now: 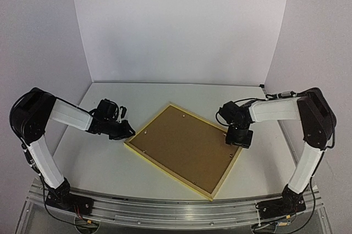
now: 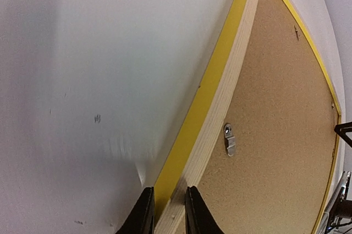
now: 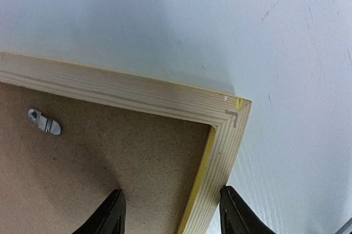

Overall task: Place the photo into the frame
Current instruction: Adjust the photo frame at the center of the board.

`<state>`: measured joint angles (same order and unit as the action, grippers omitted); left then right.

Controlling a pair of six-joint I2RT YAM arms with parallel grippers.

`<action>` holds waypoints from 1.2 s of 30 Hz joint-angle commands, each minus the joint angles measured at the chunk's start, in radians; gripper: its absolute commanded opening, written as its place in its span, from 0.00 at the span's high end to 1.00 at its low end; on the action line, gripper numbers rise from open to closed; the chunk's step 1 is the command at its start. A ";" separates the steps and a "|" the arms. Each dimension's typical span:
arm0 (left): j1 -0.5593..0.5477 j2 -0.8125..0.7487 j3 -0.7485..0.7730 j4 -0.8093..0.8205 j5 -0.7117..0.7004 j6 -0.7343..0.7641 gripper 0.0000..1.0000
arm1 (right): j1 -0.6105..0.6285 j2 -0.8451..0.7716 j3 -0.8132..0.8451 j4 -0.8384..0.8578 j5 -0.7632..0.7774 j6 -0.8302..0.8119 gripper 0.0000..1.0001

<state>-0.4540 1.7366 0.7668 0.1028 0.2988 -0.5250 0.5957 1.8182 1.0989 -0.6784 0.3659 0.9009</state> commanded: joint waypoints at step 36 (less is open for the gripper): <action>-0.113 -0.314 0.021 -0.301 -0.208 -0.212 0.40 | -0.030 0.003 0.253 0.265 -0.231 -0.407 0.27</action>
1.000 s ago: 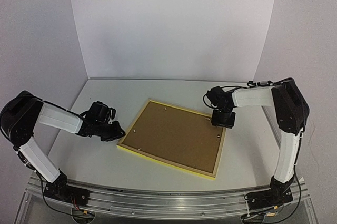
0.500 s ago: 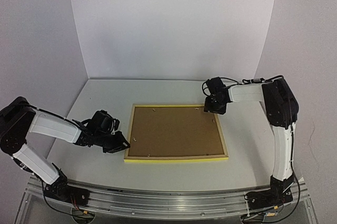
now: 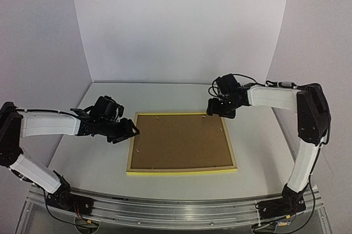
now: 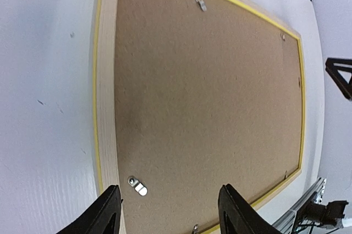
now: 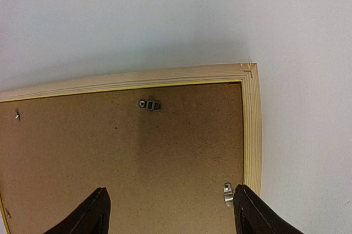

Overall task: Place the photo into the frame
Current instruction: Adjust the photo frame at the center of the board, then install the photo frame at the center of the board.

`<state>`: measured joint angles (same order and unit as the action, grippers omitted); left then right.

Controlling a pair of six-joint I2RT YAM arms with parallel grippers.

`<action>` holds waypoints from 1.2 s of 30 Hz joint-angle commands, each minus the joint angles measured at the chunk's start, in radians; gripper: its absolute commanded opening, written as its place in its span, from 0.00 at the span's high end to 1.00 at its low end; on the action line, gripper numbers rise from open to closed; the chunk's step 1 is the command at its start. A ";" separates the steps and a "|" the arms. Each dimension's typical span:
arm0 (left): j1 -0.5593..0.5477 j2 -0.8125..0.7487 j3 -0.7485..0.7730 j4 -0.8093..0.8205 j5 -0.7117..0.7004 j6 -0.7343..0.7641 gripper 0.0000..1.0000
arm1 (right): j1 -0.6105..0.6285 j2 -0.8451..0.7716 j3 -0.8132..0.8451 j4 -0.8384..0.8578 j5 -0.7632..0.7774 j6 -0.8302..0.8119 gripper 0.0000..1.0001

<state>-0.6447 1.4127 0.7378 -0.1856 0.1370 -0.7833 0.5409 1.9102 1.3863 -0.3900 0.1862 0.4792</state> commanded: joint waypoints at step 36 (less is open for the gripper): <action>0.175 0.389 0.097 0.181 0.177 0.073 0.89 | 0.462 0.474 0.402 0.231 -0.569 0.017 0.37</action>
<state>-0.4657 1.7719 0.8486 -0.0394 0.2772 -0.6782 0.9934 2.3381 1.7334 -0.1862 -0.3707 0.4749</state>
